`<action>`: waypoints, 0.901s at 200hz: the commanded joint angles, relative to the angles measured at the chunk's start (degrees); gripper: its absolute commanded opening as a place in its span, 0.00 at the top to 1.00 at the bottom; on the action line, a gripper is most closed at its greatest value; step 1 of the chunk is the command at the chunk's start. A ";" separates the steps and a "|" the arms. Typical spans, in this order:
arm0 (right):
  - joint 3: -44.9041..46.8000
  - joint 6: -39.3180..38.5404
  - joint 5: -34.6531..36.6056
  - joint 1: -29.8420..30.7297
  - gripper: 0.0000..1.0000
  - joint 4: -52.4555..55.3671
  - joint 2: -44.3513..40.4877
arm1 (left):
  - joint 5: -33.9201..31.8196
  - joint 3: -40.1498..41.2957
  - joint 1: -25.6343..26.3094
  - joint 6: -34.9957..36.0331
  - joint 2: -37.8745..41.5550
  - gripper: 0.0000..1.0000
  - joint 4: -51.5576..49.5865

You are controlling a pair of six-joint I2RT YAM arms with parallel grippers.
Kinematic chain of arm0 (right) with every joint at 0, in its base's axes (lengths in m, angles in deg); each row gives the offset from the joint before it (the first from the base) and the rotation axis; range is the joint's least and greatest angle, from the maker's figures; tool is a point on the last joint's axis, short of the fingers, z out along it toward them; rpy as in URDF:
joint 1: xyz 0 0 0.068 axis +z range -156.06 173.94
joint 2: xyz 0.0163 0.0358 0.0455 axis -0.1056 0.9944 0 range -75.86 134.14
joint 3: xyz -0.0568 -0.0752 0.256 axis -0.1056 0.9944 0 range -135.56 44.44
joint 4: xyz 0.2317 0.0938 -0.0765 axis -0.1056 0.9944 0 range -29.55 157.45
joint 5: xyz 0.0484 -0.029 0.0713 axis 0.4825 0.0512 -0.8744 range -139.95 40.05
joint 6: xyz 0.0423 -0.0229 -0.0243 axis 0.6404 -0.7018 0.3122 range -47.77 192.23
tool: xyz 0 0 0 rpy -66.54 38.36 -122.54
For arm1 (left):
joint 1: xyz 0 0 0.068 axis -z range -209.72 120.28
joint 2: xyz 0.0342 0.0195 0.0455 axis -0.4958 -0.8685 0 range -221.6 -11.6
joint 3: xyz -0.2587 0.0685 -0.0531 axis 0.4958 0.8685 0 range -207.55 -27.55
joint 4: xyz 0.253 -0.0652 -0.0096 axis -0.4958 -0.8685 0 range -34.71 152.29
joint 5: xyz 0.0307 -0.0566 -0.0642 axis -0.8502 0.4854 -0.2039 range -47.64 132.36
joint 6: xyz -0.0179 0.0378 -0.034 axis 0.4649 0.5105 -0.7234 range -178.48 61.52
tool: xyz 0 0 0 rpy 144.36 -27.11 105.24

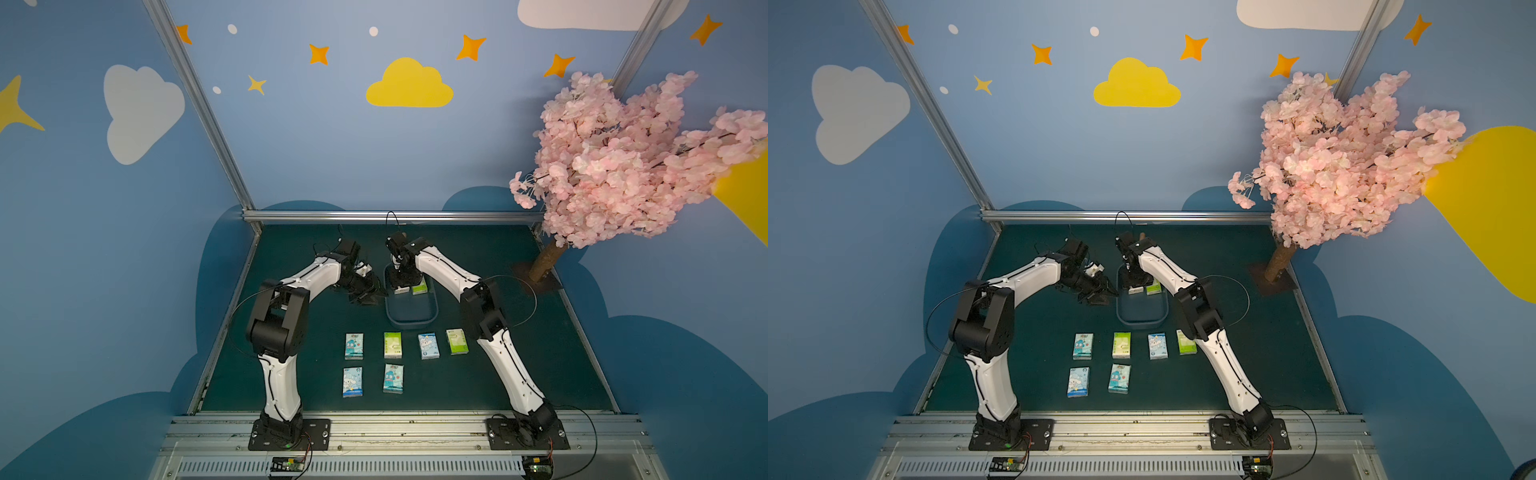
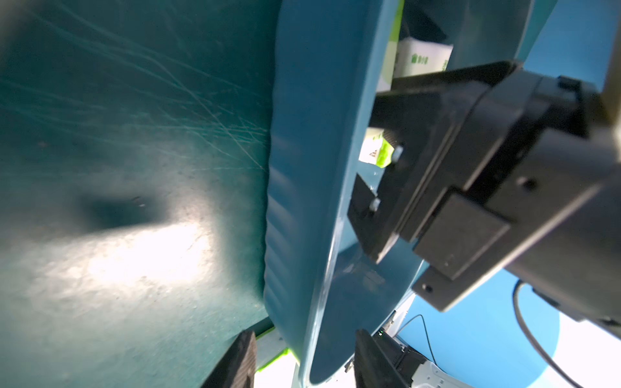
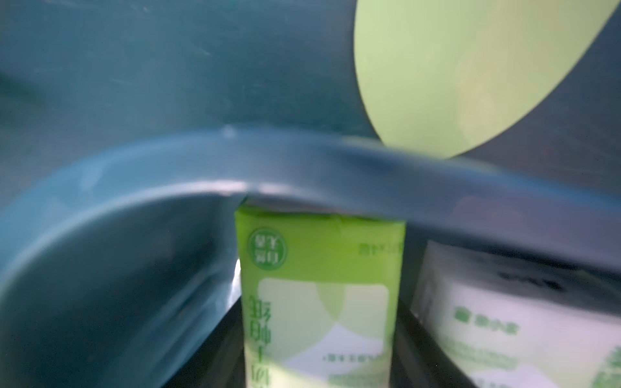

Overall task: Take the pocket tissues out of the storage box
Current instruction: Pick up the pocket tissues from the storage box.

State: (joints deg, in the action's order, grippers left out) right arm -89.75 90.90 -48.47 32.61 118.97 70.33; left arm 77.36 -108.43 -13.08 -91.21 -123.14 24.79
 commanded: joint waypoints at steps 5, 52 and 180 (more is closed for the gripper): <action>1.50 -0.53 1.47 0.00 0.44 1.42 -4.62 | -3.26 1.07 -0.38 3.02 5.91 0.49 -1.88; 7.19 1.19 1.91 0.00 0.46 1.57 -11.98 | -7.87 8.11 -0.78 4.24 16.13 0.37 0.61; 30.98 4.32 5.18 4.76 0.46 4.93 -37.60 | -11.39 27.85 -0.97 10.25 41.23 0.00 14.35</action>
State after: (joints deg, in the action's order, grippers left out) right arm -62.36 92.91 -44.34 35.21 120.30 38.39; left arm 65.50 -83.10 -13.86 -83.93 -84.94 35.11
